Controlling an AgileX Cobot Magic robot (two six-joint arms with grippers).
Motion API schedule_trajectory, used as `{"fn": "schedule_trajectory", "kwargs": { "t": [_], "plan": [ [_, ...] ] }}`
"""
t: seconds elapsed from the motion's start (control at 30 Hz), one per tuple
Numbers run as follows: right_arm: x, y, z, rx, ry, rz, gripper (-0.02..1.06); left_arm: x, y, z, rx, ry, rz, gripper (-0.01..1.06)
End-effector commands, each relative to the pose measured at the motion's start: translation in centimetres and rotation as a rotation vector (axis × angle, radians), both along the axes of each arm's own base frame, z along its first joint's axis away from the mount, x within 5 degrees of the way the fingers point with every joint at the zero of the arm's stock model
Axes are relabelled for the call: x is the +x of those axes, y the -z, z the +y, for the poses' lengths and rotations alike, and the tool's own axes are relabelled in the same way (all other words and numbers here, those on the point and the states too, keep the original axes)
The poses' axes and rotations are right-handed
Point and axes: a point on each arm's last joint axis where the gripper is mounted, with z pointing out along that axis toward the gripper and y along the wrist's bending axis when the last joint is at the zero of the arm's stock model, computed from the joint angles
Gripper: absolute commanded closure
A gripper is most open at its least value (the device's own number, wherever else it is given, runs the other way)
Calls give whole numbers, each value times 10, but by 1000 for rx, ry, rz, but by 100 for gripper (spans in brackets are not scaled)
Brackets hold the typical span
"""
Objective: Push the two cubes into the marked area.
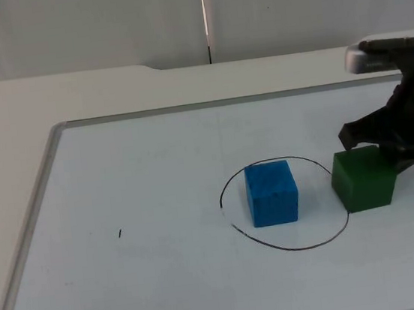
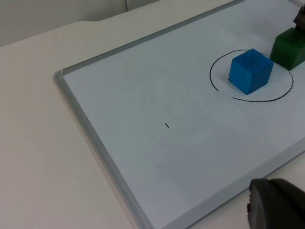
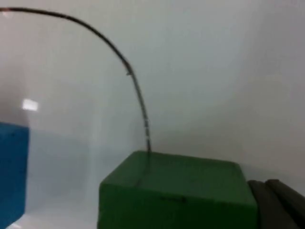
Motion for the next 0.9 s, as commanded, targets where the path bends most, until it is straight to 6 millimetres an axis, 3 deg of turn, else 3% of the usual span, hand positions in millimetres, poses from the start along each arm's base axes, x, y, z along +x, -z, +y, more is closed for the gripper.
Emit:
{"fn": "schedule_trajectory", "kwargs": {
  "t": [0.0, 0.87],
  "plan": [
    [-3, -1, 6, 2, -15, 1, 105, 0, 1, 0, -9, -3, -2, 105],
    [-9, 0, 13, 31, 32, 56, 105, 0, 1, 0, -9, -3, -2, 105]
  ]
}}
